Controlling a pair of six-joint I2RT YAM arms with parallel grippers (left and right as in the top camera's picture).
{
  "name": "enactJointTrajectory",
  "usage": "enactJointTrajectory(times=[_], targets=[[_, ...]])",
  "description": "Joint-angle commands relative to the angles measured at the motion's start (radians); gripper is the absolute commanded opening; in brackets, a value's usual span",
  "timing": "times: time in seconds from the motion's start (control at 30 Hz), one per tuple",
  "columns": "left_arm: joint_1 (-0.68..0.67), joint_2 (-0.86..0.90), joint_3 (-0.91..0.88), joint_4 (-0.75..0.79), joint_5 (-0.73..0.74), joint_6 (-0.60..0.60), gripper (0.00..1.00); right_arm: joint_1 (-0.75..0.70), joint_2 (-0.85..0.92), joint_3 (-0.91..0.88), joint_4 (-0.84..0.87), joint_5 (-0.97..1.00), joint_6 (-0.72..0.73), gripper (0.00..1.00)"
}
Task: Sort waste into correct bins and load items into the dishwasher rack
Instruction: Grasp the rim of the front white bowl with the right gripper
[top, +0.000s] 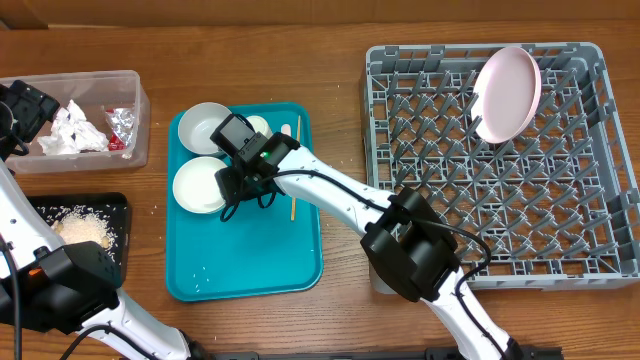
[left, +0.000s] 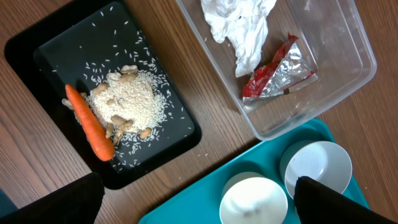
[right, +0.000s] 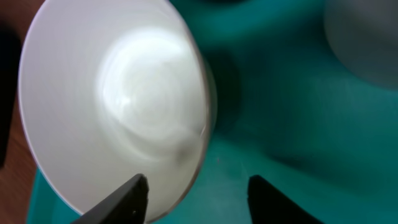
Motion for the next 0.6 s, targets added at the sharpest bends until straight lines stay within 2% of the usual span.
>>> enactJointTrajectory(times=[0.0, 0.2, 0.4, 0.57], targets=[[-0.006, 0.003, -0.005, 0.002, -0.012, -0.013, 1.00, -0.001, 0.012, 0.000, 0.000, 0.010, 0.007, 0.46], [-0.006, 0.003, -0.005, 0.002, -0.012, -0.013, 1.00, 0.000, 0.013, -0.002, -0.003, 0.009, 0.008, 0.45], [-0.006, 0.003, -0.005, 0.002, -0.012, -0.013, 1.00, 0.000, 0.013, -0.022, 0.005, 0.021, 0.030, 0.30], [-0.006, 0.003, -0.005, 0.002, -0.012, -0.013, 1.00, -0.004, 0.013, -0.026, -0.015, 0.046, 0.034, 0.24]])
